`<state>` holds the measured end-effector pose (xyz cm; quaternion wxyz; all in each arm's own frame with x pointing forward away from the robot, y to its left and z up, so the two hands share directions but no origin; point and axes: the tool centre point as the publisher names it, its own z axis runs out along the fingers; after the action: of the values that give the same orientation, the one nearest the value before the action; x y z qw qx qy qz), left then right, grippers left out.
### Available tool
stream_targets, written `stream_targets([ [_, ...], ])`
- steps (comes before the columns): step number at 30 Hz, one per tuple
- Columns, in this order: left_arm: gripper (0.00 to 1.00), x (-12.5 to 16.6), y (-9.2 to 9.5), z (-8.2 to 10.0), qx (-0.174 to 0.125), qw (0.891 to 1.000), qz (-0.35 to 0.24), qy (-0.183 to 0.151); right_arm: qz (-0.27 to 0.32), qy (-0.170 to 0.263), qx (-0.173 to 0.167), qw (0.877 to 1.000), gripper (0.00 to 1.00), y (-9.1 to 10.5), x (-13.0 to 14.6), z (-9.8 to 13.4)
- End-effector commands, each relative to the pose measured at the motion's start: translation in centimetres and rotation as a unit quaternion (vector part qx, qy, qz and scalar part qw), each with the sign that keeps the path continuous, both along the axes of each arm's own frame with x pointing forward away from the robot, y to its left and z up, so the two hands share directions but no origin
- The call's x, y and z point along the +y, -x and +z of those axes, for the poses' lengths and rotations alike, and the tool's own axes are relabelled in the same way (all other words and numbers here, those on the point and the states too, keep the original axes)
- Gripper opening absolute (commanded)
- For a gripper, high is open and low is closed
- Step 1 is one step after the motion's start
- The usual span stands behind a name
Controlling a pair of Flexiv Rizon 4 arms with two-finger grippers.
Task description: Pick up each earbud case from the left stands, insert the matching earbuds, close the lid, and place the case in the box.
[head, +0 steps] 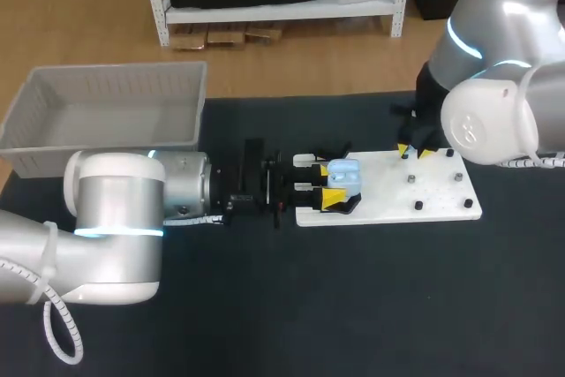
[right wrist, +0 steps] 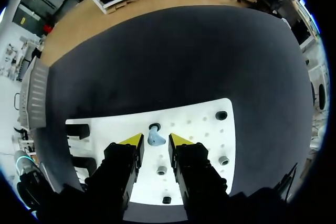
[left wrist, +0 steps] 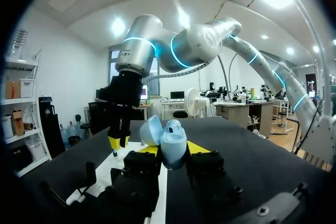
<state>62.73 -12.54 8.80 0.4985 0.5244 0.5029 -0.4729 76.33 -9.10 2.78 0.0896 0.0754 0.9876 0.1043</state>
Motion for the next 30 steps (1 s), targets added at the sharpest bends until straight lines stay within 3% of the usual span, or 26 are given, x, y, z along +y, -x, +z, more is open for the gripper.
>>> stream_targets([
  [1,0.0,-0.1,0.1,0.0,-0.001,1.0,0.004,0.0,0.0,0.001,0.002,1.0,0.29,-0.2,0.1,-0.1],
  [7,0.0,-0.1,0.1,0.0,-0.001,1.0,0.004,0.0,-0.001,0.002,0.005,1.0,0.25,-0.4,0.2,-0.2],
  [12,0.0,-0.1,0.1,0.0,-0.001,1.0,0.004,0.0,-0.001,0.004,0.007,1.0,0.16,-0.4,0.3,-0.2],
  [16,0.0,-0.1,0.1,0.0,-0.001,1.0,0.004,0.0,-0.001,0.007,0.008,1.0,0.0,-0.4,0.3,-0.2],
  [22,0.0,-0.1,0.1,0.0,-0.001,1.0,0.004,0.0,-0.001,0.012,0.005,1.0,0.0,-0.1,0.1,0.4],
  [30,0.0,-0.1,0.1,0.0,-0.001,1.0,0.004,0.0,0.013,0.037,0.0,0.999,0.0,1.8,0.2,3.3],
])
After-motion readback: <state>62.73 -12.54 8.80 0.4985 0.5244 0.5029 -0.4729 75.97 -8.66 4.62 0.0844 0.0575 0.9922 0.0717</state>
